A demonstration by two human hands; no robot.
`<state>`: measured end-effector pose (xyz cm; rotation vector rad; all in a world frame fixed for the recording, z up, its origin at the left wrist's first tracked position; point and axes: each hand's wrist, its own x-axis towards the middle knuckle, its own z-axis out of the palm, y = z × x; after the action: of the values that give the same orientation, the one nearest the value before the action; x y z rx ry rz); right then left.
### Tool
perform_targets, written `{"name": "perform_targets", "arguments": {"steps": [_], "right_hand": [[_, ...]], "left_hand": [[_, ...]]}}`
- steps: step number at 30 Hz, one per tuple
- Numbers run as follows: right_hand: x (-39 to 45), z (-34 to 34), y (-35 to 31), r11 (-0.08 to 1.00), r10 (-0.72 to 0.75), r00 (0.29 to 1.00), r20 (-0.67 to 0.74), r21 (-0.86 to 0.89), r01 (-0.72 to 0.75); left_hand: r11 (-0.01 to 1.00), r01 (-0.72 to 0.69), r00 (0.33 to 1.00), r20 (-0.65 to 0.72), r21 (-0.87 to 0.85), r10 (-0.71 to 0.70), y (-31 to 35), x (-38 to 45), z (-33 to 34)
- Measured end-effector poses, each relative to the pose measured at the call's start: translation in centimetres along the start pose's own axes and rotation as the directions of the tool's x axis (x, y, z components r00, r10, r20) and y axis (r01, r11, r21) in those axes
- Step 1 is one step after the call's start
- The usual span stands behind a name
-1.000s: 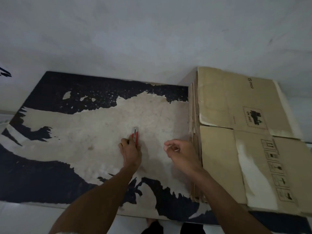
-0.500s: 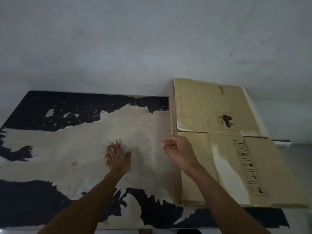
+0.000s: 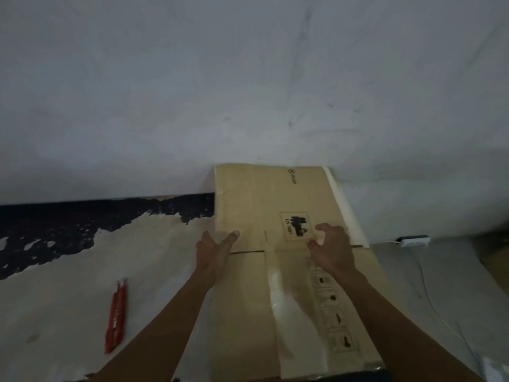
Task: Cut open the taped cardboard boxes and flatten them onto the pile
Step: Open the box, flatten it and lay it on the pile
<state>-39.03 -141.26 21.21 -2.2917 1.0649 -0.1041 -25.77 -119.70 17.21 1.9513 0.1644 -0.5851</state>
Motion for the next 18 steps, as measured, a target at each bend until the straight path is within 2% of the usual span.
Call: {"name": "perform_targets", "arguments": {"steps": [2,4,6,8,12,14,18], "right_hand": [[2.5,-1.4,2.1,0.992,0.092,0.995,-0.043,-0.085,-0.095],[4.8,-2.7,3.9,0.976,0.190,0.979,-0.071,-0.093,-0.196],[6.9,-3.3,5.9,0.952,0.305,0.952,-0.003,0.001,-0.305],[9.2,-3.1,8.6,0.899,0.399,0.907,0.133,0.139,-0.416],[12.5,-2.3,13.4,0.761,0.383,0.836,0.394,0.378,-0.527],[13.4,-3.0,13.3,0.733,0.312,0.797,0.518,0.402,-0.548],[15.2,-3.4,13.3,0.674,0.228,0.668,0.709,0.380,-0.634]], "left_hand": [[0.997,0.047,0.998,-0.051,0.069,-0.043,0.6,1.2,1.1],[0.990,0.100,0.993,-0.080,0.098,-0.092,0.4,2.8,1.6],[0.985,0.167,0.984,-0.072,0.045,-0.163,-0.1,3.8,1.5],[0.973,0.226,0.974,-0.019,-0.046,-0.227,-1.3,5.0,1.1],[0.943,0.318,0.944,0.129,-0.100,-0.305,-0.4,5.0,1.3],[0.945,0.319,0.936,0.182,-0.073,-0.302,0.8,4.3,1.6],[0.930,0.351,0.929,0.163,-0.110,-0.332,1.1,5.0,2.1]]}}
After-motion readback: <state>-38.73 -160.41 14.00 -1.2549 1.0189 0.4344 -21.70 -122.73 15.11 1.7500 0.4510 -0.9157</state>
